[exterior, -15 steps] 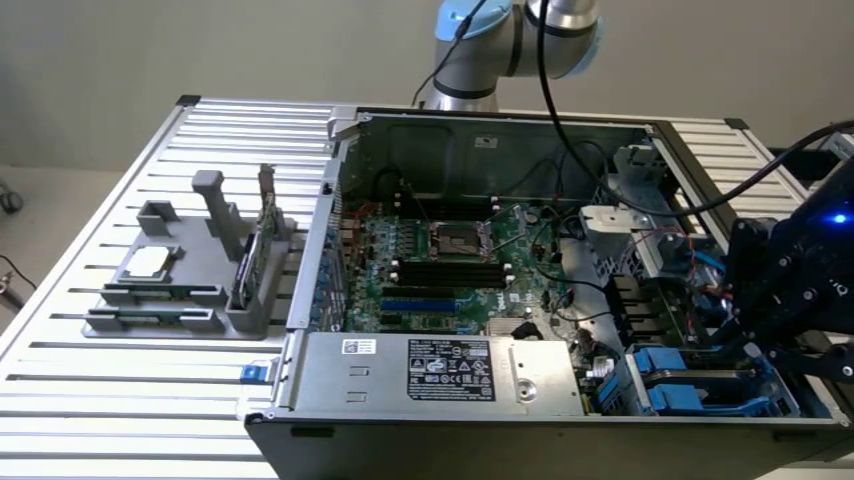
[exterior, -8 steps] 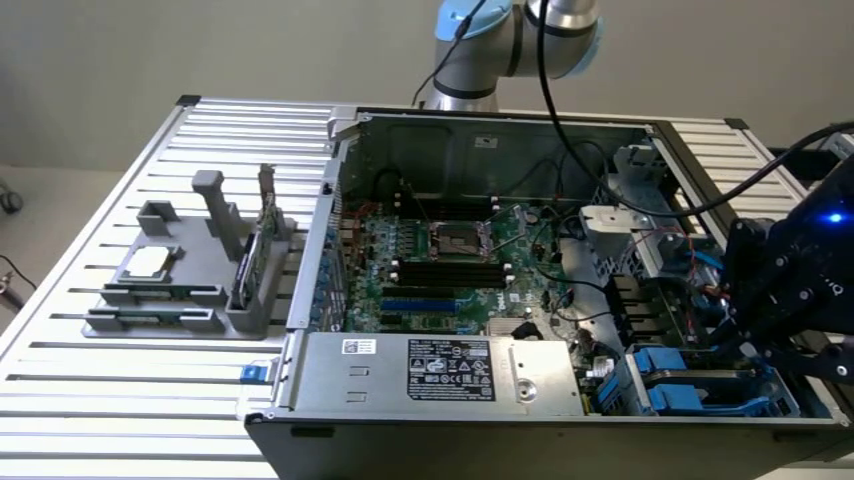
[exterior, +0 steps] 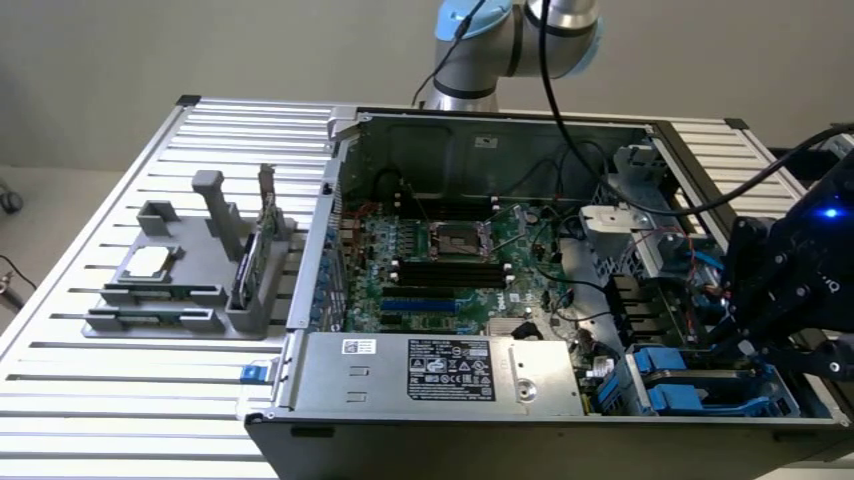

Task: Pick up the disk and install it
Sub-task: 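Insert the first disk wire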

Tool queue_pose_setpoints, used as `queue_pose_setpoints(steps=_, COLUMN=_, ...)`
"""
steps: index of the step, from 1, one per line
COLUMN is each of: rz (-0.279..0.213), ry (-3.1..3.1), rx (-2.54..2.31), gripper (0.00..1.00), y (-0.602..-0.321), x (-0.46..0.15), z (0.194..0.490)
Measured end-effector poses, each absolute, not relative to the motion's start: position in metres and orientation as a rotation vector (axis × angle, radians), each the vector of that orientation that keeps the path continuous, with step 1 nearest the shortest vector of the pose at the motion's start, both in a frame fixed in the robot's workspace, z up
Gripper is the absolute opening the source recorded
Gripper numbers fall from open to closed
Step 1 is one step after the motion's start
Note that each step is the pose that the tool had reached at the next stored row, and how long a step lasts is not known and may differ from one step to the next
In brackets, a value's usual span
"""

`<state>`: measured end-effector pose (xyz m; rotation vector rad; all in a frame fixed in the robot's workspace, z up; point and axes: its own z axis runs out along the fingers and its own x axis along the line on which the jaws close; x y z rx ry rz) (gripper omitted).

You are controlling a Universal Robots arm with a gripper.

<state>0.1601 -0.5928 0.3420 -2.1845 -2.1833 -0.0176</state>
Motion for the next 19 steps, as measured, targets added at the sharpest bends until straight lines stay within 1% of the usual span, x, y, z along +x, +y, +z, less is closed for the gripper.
queue_pose_setpoints(steps=19, rz=-0.004, ry=-2.157, rx=-2.225, gripper=0.17, y=-0.5887, x=0.1601, z=0.3389)
